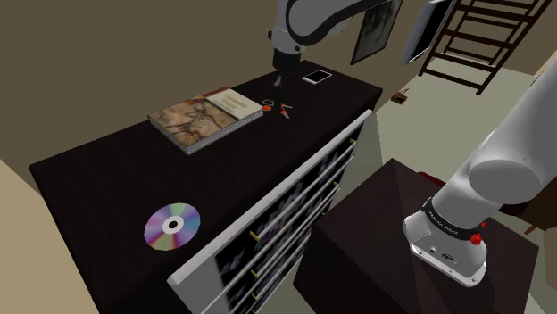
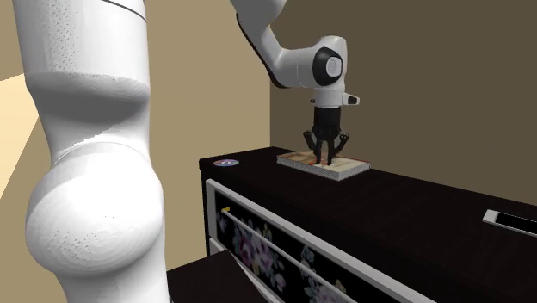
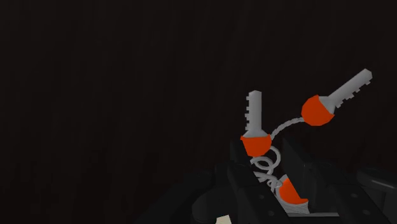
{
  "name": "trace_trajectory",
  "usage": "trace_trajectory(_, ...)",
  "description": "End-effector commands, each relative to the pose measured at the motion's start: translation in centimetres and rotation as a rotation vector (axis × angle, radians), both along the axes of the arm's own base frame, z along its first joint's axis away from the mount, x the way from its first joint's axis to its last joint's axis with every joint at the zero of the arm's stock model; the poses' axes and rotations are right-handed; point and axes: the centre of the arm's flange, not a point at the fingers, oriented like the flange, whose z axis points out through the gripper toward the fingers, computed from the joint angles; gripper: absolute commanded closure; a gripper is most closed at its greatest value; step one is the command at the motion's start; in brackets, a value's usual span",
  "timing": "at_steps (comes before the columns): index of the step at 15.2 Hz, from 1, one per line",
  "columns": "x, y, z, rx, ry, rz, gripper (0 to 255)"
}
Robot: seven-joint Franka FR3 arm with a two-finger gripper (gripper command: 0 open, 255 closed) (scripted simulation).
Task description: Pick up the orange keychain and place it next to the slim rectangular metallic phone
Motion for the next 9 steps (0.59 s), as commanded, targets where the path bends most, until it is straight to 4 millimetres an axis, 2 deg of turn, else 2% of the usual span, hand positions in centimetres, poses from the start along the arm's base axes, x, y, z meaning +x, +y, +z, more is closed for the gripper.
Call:
trace_trajectory(1,0.6,-2.9,0.1,0.000,0.000,0.002,255)
trace_trajectory(9,2.5,-13.3,0.1,0.000,0.000,0.002,255)
